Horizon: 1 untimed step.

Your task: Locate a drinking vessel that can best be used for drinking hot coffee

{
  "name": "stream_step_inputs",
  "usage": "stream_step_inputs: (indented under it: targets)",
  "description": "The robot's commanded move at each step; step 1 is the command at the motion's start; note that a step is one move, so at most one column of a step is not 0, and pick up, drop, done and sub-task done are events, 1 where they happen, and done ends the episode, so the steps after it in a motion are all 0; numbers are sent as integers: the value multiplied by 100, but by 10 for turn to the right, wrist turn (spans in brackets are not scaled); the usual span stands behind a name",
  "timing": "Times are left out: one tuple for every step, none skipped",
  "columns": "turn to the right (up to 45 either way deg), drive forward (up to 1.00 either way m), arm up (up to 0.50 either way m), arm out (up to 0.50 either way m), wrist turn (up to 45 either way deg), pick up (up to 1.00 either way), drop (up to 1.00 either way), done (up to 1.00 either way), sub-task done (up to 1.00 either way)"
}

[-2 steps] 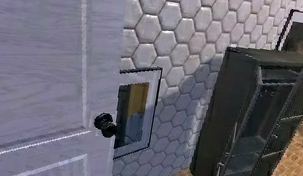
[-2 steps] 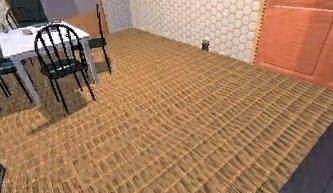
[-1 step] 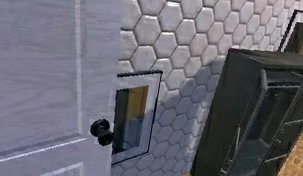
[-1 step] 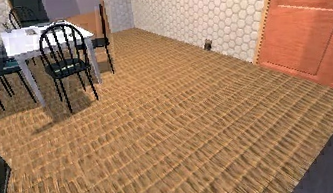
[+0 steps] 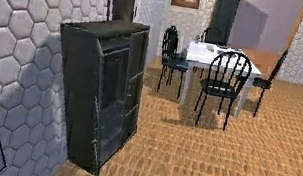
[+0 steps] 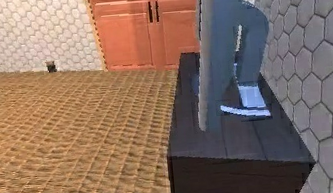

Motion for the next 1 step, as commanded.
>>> stream_step_inputs:
  targets:
    - [270, 0, 0, 0, 0, 0, 0, 0, 0]
